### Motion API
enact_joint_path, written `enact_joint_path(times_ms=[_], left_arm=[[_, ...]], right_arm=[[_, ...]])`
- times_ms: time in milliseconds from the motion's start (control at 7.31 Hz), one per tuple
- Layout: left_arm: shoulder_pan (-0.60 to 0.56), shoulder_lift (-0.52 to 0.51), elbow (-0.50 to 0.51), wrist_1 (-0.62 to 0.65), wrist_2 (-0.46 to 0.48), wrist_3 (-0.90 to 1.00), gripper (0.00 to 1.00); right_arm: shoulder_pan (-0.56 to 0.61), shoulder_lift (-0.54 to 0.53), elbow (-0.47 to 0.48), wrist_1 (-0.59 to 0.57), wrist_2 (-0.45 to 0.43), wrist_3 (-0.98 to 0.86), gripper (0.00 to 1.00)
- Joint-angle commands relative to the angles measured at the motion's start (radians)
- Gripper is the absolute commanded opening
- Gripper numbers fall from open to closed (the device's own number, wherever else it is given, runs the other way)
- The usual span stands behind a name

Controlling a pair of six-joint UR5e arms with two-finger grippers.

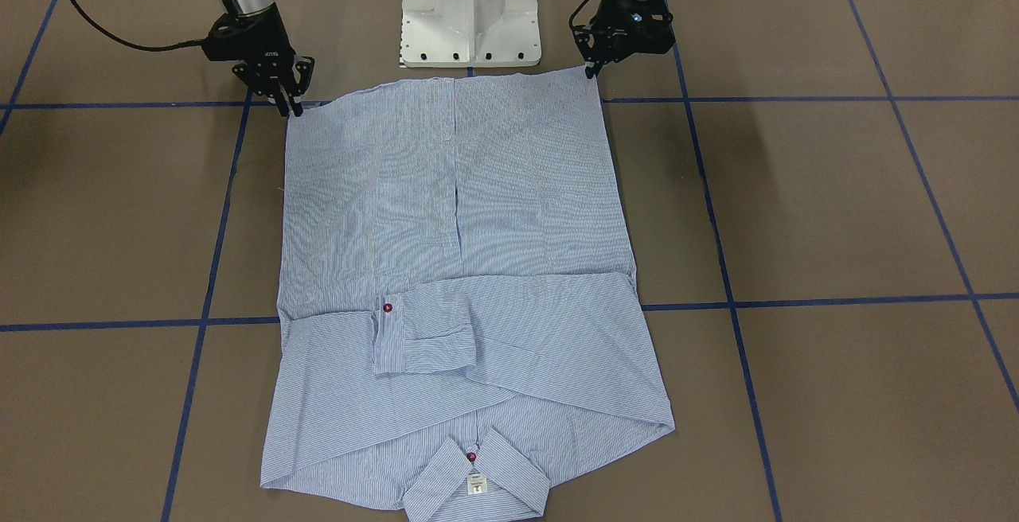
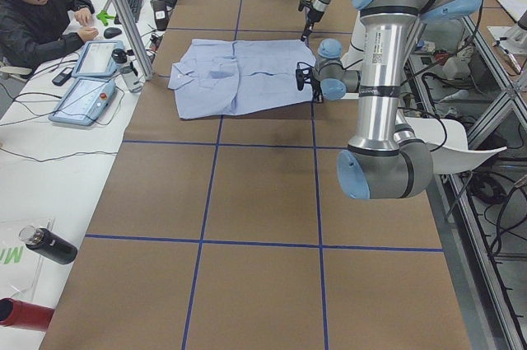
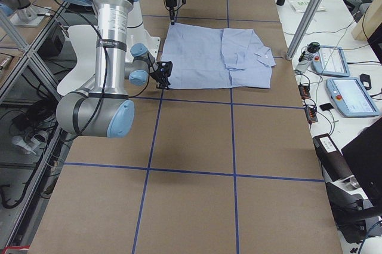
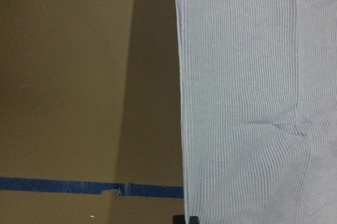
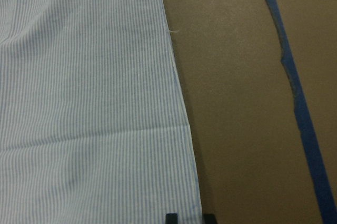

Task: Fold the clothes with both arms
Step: 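Lower both grippers to the hem corners and grasp them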

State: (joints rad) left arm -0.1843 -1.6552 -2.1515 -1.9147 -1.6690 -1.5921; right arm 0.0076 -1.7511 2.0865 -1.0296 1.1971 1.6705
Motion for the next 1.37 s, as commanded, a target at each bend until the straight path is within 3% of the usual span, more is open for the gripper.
enact_joint_path(times_ms=[0,410,547,684,957,1231], left_arm=[[-0.001,0.0,-0.002,0.0,0.0,0.0,0.0],[-0.001,0.0,-0.007,0.008,0.0,0.0,0.0],[0.0,0.0,-0.007,0.008,0.0,0.0,0.0],[0.0,0.0,-0.008,0.008,0.0,0.0,0.0],[0.0,0.0,-0.01,0.008,0.0,0.0,0.0],[-0.001,0.0,-0.013,0.008,0.0,0.0,0.0]], right_arm=[[-0.001,0.027,-0.002,-0.001,-0.001,0.0,0.0],[0.006,0.024,0.007,-0.001,-0.005,-0.003,0.0],[0.011,0.013,0.01,-0.001,-0.002,-0.008,0.17],[0.011,0.01,0.007,-0.001,-0.001,-0.012,0.41],[0.009,0.01,-0.002,-0.001,-0.002,-0.014,0.51],[0.008,0.01,-0.003,-0.001,-0.004,-0.014,0.51]])
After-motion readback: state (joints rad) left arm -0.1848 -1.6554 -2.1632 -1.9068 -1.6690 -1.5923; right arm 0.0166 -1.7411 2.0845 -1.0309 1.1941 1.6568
